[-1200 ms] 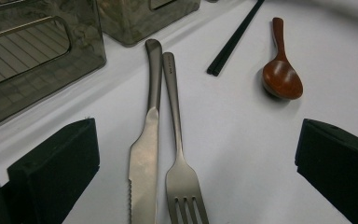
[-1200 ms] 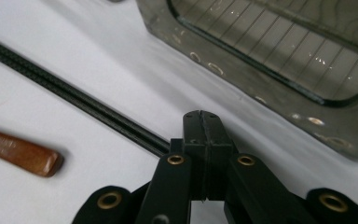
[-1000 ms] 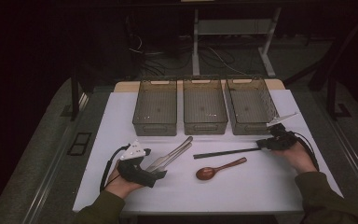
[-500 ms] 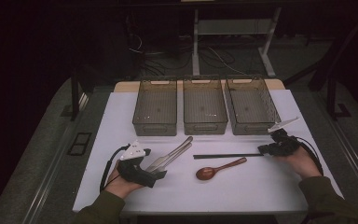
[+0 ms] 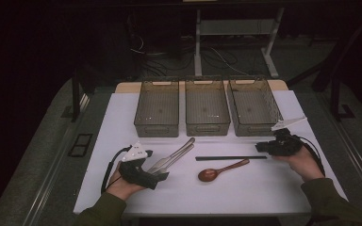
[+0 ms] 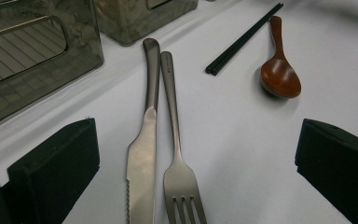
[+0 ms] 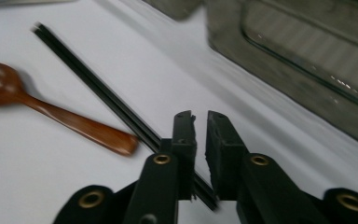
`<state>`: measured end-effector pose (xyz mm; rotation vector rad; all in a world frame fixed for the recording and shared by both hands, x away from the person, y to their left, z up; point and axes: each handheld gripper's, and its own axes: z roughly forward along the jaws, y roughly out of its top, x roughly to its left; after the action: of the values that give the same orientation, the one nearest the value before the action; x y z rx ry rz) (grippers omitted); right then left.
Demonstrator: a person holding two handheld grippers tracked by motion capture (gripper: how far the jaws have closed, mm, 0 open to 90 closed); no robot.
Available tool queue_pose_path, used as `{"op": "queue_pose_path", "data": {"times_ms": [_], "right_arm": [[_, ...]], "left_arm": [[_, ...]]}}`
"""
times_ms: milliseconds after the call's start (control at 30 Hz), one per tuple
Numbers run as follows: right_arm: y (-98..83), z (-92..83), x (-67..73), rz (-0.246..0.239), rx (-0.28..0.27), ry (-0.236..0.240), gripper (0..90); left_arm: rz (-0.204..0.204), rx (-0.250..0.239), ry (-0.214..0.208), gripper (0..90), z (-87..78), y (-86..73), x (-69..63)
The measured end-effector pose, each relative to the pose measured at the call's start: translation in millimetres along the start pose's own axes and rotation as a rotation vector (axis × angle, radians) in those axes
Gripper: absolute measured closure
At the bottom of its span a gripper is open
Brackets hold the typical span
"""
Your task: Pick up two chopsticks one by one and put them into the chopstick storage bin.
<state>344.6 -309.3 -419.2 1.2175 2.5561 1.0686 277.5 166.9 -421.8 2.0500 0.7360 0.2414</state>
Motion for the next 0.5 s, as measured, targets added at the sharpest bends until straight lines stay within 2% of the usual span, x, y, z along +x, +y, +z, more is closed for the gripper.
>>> {"op": "queue_pose_path", "data": {"times_ms": [100, 133, 233, 400, 500], "right_arm": [[5.2, 3.3, 6.5, -0.017, -0.01, 0.019, 73.8], [10.6, 7.1, 13.3, -0.044, -0.018, 0.036, 71.2], [15.8, 11.0, 19.3, -0.066, -0.025, 0.058, 69.7], [30.5, 28.3, 36.7, -0.149, -0.014, 0.108, 64.9], [35.8, 35.3, 42.9, -0.178, -0.015, 0.127, 63.9]], "left_arm": [[0.0, 0.001, 0.0, 0.0, 0.1, 0.0, 0.0], [0.0, 0.001, -0.001, 0.0, 0.2, 0.0, 0.0], [-0.001, 0.002, -0.001, 0.0, 0.3, -0.1, 0.0], [0.0, 0.003, -0.002, 0.0, 1.0, -0.2, 0.1], [-0.002, 0.003, -0.002, 0.0, 1.3, -0.2, 0.0]]}}
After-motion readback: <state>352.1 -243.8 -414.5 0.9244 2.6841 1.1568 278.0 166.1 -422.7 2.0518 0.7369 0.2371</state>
